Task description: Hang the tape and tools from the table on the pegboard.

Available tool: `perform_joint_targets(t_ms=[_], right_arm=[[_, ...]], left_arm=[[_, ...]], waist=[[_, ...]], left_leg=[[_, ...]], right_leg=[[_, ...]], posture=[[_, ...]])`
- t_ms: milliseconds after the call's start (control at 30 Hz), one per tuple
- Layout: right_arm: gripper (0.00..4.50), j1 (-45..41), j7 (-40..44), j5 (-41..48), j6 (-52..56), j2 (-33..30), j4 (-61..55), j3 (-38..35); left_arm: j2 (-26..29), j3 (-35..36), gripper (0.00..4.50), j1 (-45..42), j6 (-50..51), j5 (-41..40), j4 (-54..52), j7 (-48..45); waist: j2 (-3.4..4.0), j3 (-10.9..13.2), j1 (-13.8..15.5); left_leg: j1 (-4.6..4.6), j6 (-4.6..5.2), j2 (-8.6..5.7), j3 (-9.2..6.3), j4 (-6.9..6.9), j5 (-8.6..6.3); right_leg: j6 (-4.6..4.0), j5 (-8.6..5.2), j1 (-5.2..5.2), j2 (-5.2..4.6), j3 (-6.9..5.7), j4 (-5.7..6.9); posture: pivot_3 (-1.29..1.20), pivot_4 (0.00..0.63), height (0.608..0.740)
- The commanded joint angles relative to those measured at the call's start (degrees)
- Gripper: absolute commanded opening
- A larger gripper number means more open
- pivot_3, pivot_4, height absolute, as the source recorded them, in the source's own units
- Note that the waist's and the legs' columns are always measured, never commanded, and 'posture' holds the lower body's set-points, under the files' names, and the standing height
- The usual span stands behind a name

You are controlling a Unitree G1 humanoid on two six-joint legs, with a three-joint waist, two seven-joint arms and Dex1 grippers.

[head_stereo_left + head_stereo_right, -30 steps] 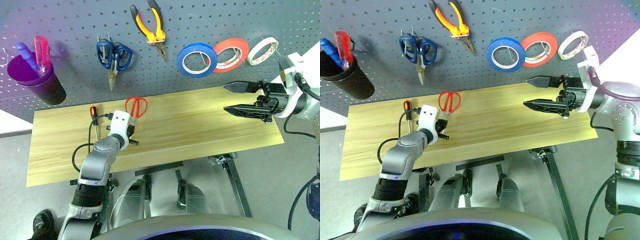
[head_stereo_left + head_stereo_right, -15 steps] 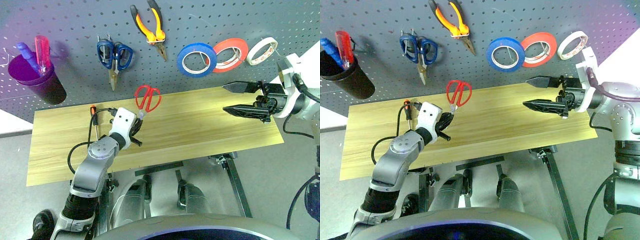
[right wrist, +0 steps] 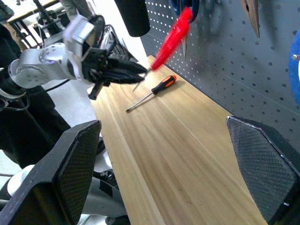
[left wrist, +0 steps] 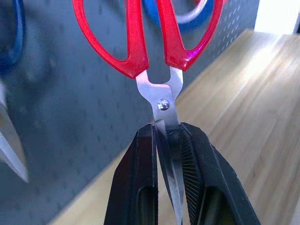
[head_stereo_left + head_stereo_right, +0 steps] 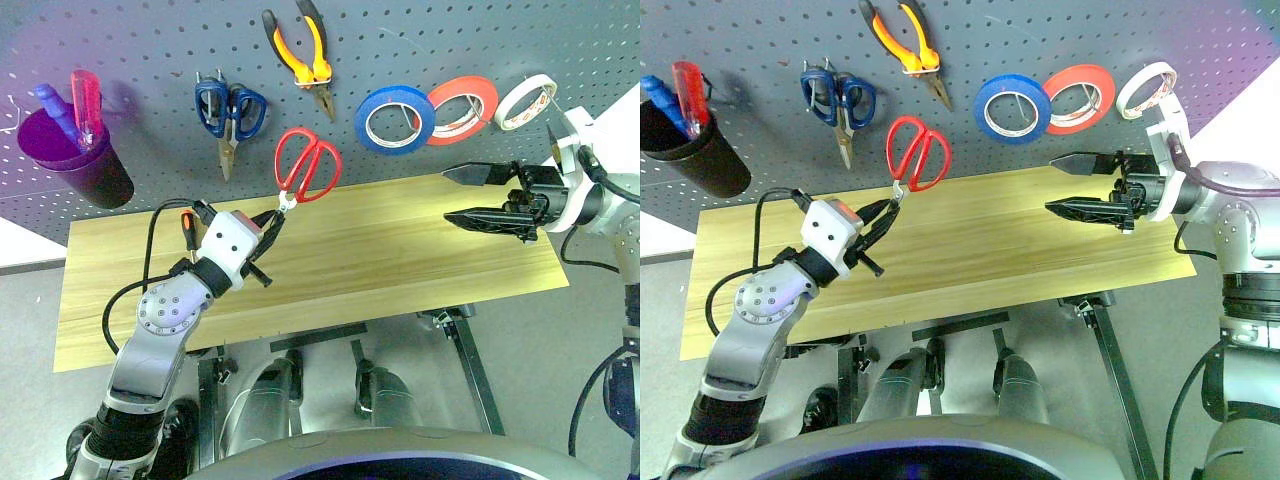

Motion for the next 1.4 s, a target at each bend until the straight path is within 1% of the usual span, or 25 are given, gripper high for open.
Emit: perform_joint_targets(t_ms=[33, 167, 267, 400, 567, 700, 767, 867, 1067, 1233, 1400], right_arm=[[4.50, -2.2, 1.4, -1.0, -2.1, -0.6, 2.2, -0.8], [4.50, -2.6, 3.6, -1.7, -2.8, -1.2, 4.1, -0.7], [4.50, -2.5, 4.8, -2.1, -3.1, -1.3, 4.2, -0.7], [4.50, -2.8, 7.0, -0.5, -2.3, -1.3, 3.8, -1.8], [4.50, -2.5, 8.5, 0.3, -1.7, -1.5, 4.4, -2.9], [4.50, -1.9, 8.9, 1.9, -1.5, -1.9, 2.5, -3.0], [4.50, -3.4, 8.7, 3.3, -0.3, -1.7, 3.2, -4.2], [4.50, -5.1, 9.0, 5.3, 1.2, -3.3, 3.7, -4.4], [4.50, -4.5, 9.1, 10.4, 0.9, -6.9, 2.2, -3.2], [4.50, -2.6, 9.1, 11.3, -1.6, -9.3, 1.7, -2.2], [4.50, -3.4, 9.1, 11.0, -2.6, -10.6, 4.3, -1.0]], left_arm=[[1.6, 2.3, 0.35, 1.9, -7.0, 4.5, -2.8, 2.3], [2.3, 3.9, 0.35, 5.4, -12.5, 6.9, -3.8, 3.7], [2.2, 4.9, 0.35, 6.3, -14.3, 8.1, -4.1, 4.8], [2.0, 6.5, 0.35, 7.6, -17.0, 10.3, -5.0, 6.8], [1.1, 8.5, 0.35, 8.7, -16.8, 13.2, -6.9, 9.6], [1.4, 9.0, 0.35, 9.2, -15.8, 12.9, -7.9, 8.6], [1.4, 9.4, 0.35, 9.3, -15.8, 13.1, -8.1, 8.7], [1.7, 9.6, 0.35, 9.5, -16.2, 13.4, -8.2, 8.5], [0.9, 9.9, 0.35, 9.0, -15.6, 14.6, -9.1, 9.6], [1.1, 10.4, 0.35, 8.2, -15.4, 15.1, -9.1, 9.8], [0.8, 11.8, 0.35, 7.2, -15.3, 16.2, -8.2, 11.3]], waist=[[0.02, 0.0, -0.1], [0.06, 0.0, -0.1], [0.14, 0.1, 0.1], [0.15, 0.1, 0.0], [0.15, 0.1, 0.1], [0.15, 0.1, 0.1], [0.15, 0.1, 0.1], [0.16, 0.1, 0.1], [0.17, 0.1, 0.1], [0.17, 0.1, 0.1], [0.17, 0.1, 0.1]], left_leg=[[0.00, 0.00, 0.00, 0.00, 0.00, 0.00], [0.01, 0.01, 0.00, 0.01, -0.02, -0.01], [0.01, 0.01, 0.00, 0.01, -0.01, -0.01], [0.01, 0.02, 0.00, 0.01, 0.01, -0.02], [0.01, 0.02, 0.00, 0.01, 0.00, -0.01], [0.01, 0.02, -0.01, 0.01, 0.01, -0.01], [0.01, 0.02, -0.01, 0.01, 0.02, -0.01], [0.01, 0.02, -0.01, 0.01, 0.02, -0.01], [0.01, 0.05, -0.01, 0.02, 0.02, -0.03], [0.02, 0.05, -0.01, 0.02, 0.04, -0.02], [0.02, 0.05, -0.01, 0.04, 0.11, -0.02]], right_leg=[[0.00, 0.00, -0.01, 0.00, 0.00, 0.00], [0.00, 0.00, -0.01, 0.00, 0.00, 0.00], [0.00, 0.00, -0.01, -0.01, -0.01, 0.00], [0.00, 0.00, 0.01, -0.04, -0.02, 0.00], [0.00, 0.01, 0.00, -0.03, -0.03, 0.01], [0.00, 0.01, 0.01, -0.04, -0.04, 0.02], [0.00, 0.01, 0.01, -0.04, -0.05, 0.03], [0.01, 0.01, 0.01, -0.03, -0.05, 0.03], [0.01, 0.01, 0.02, -0.05, -0.06, 0.02], [0.01, 0.01, 0.01, -0.05, -0.09, 0.07], [0.03, 0.02, 0.02, -0.05, -0.10, 0.11]], posture=[[-0.08, 0.356, 0.740], [-0.08, 0.359, 0.740], [-0.08, 0.361, 0.740], [-0.07, 0.357, 0.740], [-0.06, 0.355, 0.740], [-0.06, 0.352, 0.740], [-0.06, 0.353, 0.740], [-0.06, 0.352, 0.740], [-0.07, 0.352, 0.740], [-0.07, 0.346, 0.740], [-0.08, 0.344, 0.740]])
